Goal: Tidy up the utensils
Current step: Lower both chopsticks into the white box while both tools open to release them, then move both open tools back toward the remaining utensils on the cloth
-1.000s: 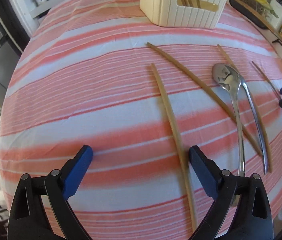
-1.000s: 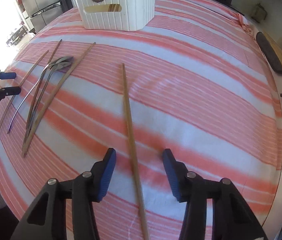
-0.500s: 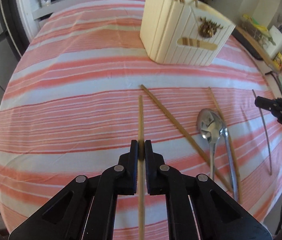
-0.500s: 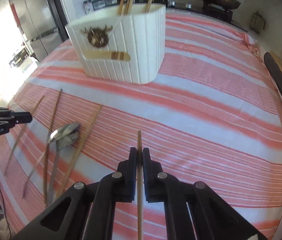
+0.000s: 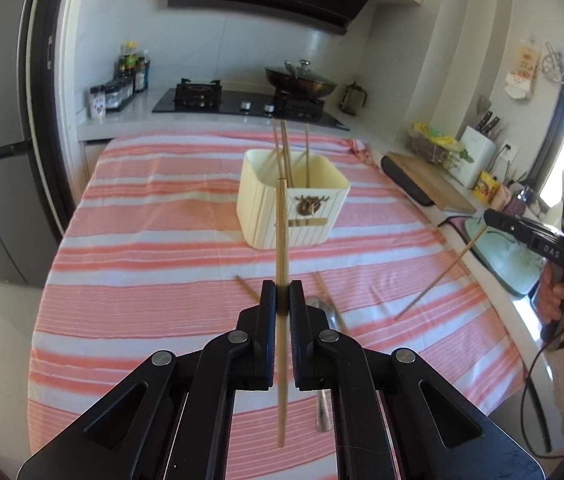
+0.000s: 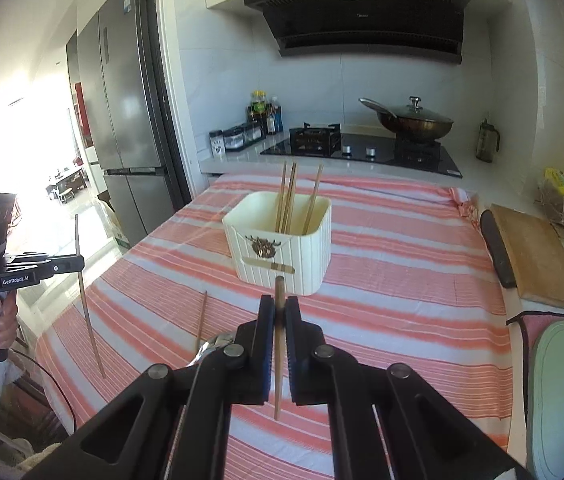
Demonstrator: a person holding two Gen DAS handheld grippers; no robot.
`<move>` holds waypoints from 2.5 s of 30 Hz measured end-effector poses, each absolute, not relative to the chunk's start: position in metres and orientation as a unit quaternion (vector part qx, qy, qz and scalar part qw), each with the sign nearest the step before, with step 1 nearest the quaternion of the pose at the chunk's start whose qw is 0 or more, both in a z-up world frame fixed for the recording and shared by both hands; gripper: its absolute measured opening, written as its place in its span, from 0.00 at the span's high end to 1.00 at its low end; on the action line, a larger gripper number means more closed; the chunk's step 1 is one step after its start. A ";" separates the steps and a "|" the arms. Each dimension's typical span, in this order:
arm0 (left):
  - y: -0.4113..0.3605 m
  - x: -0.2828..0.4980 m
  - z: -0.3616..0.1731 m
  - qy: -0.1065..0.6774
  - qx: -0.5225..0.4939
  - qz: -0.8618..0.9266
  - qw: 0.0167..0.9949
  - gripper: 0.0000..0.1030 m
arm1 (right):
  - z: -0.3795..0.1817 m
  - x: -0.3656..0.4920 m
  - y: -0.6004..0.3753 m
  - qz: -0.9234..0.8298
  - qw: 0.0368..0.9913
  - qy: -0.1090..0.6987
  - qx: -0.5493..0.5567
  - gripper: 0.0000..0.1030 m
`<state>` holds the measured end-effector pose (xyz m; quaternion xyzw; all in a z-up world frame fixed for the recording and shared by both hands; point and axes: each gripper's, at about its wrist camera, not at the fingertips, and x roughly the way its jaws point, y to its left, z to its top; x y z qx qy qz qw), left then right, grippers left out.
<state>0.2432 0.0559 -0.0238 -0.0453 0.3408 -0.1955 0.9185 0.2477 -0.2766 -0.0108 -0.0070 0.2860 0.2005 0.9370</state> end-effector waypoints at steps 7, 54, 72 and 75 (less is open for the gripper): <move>0.054 0.255 -0.004 0.321 -0.037 -0.193 0.927 0.96 | 0.017 0.262 -0.277 0.195 0.947 0.255 0.002 0.94; 0.017 0.372 -0.024 0.382 -0.013 -0.147 0.913 0.25 | 0.014 0.399 -0.255 0.170 0.943 0.284 0.019 0.44; -0.043 0.215 -0.155 0.404 0.053 -0.158 0.899 0.17 | -0.210 0.221 -0.307 0.039 0.904 0.425 -0.019 0.39; -0.068 0.227 -0.176 0.412 0.112 -0.140 0.893 0.22 | -0.211 0.219 -0.309 0.039 0.904 0.425 -0.018 0.38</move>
